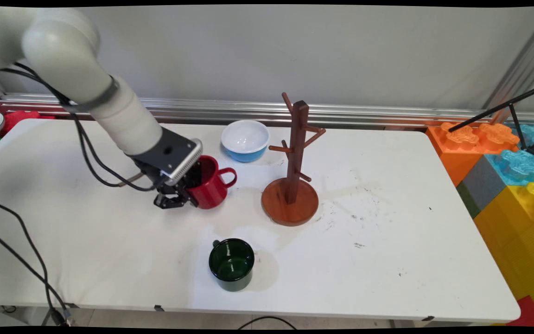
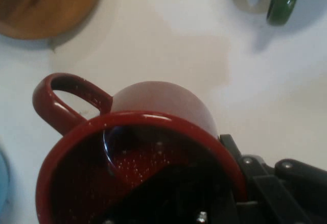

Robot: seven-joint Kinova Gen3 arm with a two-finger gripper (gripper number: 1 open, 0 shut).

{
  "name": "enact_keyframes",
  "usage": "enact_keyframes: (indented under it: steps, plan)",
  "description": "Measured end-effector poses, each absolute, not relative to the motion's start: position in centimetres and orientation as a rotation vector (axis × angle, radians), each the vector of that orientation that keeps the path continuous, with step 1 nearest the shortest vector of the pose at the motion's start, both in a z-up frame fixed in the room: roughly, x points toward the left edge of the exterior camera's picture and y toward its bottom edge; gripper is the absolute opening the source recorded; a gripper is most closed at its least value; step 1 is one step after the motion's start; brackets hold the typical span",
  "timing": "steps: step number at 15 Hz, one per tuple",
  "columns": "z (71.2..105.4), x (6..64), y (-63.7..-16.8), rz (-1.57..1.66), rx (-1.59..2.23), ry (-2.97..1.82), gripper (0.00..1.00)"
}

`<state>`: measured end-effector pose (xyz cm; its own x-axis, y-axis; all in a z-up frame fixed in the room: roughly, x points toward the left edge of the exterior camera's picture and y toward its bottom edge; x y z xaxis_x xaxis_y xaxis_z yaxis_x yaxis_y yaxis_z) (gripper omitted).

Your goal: Place the picked object on the table

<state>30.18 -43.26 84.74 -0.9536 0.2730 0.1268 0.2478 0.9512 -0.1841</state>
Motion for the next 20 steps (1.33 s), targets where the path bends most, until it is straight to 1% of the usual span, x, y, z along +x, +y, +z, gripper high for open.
enact_keyframes:
  steps: [4,11,12,15,17,20]
  plan:
    - [82.1,29.3,-44.4,0.244,-0.448,-2.987,0.00]
    - [79.5,28.4,-45.4,0.235,-0.499,-3.011,0.00]
    - [79.3,28.3,-45.5,0.235,-0.504,-3.009,1.00]
    - [79.3,28.1,-45.7,0.239,-0.527,-2.994,1.00]
    - [79.9,28.1,-45.8,0.235,-0.528,-2.971,1.00]
    - [82.6,28.5,-45.6,0.223,-0.540,-2.905,1.00]
